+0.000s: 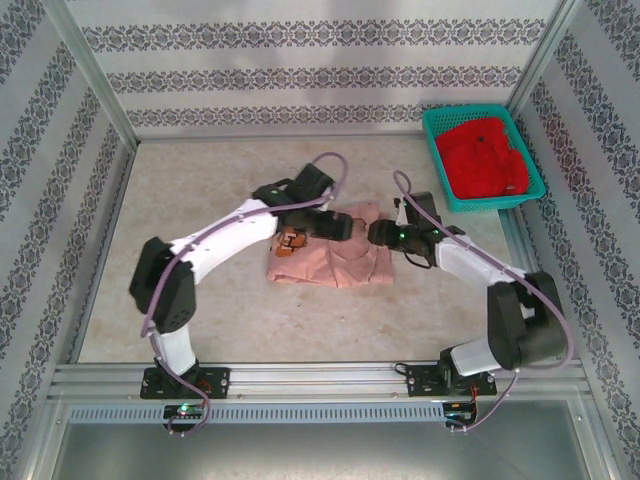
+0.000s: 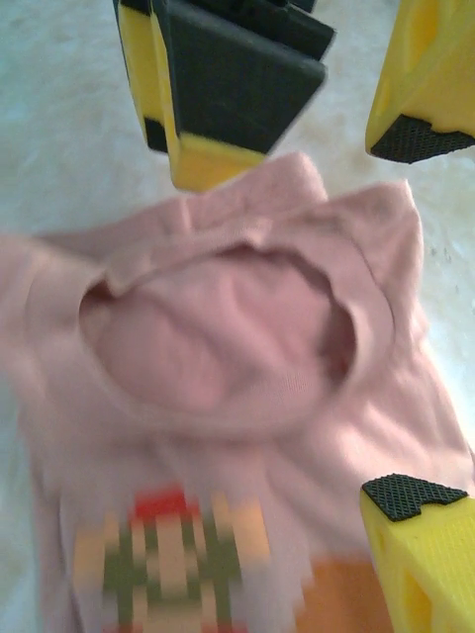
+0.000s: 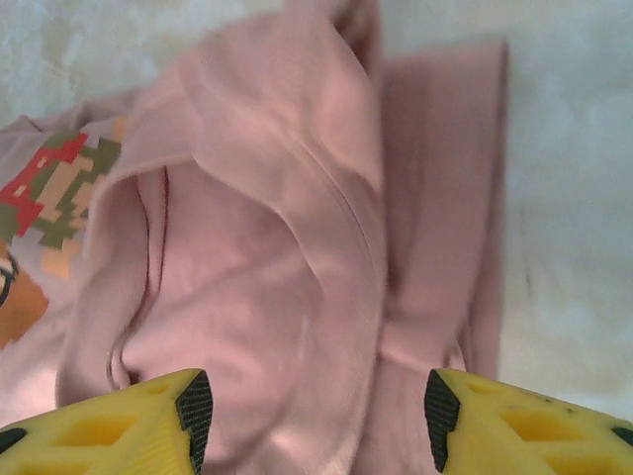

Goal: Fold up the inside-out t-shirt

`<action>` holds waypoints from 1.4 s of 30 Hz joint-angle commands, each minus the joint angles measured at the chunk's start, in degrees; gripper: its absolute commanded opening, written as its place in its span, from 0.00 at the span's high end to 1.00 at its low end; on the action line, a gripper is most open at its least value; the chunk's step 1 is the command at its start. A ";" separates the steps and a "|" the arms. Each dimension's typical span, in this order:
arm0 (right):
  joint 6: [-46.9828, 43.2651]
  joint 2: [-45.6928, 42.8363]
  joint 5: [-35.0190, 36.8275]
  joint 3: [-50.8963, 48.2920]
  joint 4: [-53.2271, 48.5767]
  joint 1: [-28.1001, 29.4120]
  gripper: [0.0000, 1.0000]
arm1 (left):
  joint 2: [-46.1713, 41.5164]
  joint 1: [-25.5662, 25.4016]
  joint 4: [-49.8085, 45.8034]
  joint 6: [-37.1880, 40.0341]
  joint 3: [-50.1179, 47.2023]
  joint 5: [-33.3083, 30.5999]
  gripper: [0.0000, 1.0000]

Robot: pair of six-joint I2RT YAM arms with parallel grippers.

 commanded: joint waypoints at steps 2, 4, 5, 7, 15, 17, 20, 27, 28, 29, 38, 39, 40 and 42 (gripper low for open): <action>-4.37 8.43 8.34 7.43 -0.90 2.46 0.36 | -1.96 2.85 4.30 -2.06 -6.13 0.35 0.16; -5.03 12.14 10.48 10.22 -2.62 3.52 0.34 | -2.27 3.32 3.47 -1.42 -6.56 -0.08 0.16; -5.23 13.65 11.42 11.56 -3.64 3.91 0.34 | -2.43 3.50 3.36 -1.01 -6.71 -0.18 0.16; -5.50 15.81 11.79 12.96 -3.71 4.20 0.34 | -2.63 3.61 3.37 -0.57 -7.04 -0.27 0.16; -4.70 18.90 13.53 17.55 -4.88 -0.13 0.47 | -1.46 3.79 4.17 0.01 -8.42 1.21 0.16; -4.18 18.36 11.91 17.40 -5.10 -2.26 0.52 | -1.51 3.66 5.14 0.25 -9.25 2.51 0.16; -2.97 18.08 7.67 16.86 -5.11 -5.73 0.54 | -1.19 2.82 7.48 0.54 -10.03 5.73 0.16; -0.07 19.37 -5.27 17.39 -5.97 -11.91 0.47 | 5.11 -2.41 11.04 1.38 -5.90 11.86 0.16; 0.08 18.98 -6.11 16.96 -6.11 -12.45 0.47 | 6.07 -3.21 11.36 1.38 -5.06 12.01 0.16; 0.09 18.26 -6.99 16.25 -5.96 -12.99 0.44 | 7.23 -4.00 11.49 1.54 -3.84 12.32 0.16; -2.01 4.07 -7.49 6.24 -11.36 -10.99 0.36 | 7.28 -4.80 9.47 3.14 -0.76 9.53 0.16; -2.07 1.82 -6.90 4.50 -12.19 -9.36 0.36 | 5.98 -4.42 9.54 3.02 -1.86 8.58 0.16; -1.75 0.07 -6.17 3.40 -13.20 -7.44 0.36 | 4.87 -3.96 9.38 2.95 -2.85 7.78 0.16; -0.45 -2.27 -4.80 1.45 -14.80 -2.66 0.37 | 2.41 -2.64 9.37 2.16 -5.62 6.22 0.16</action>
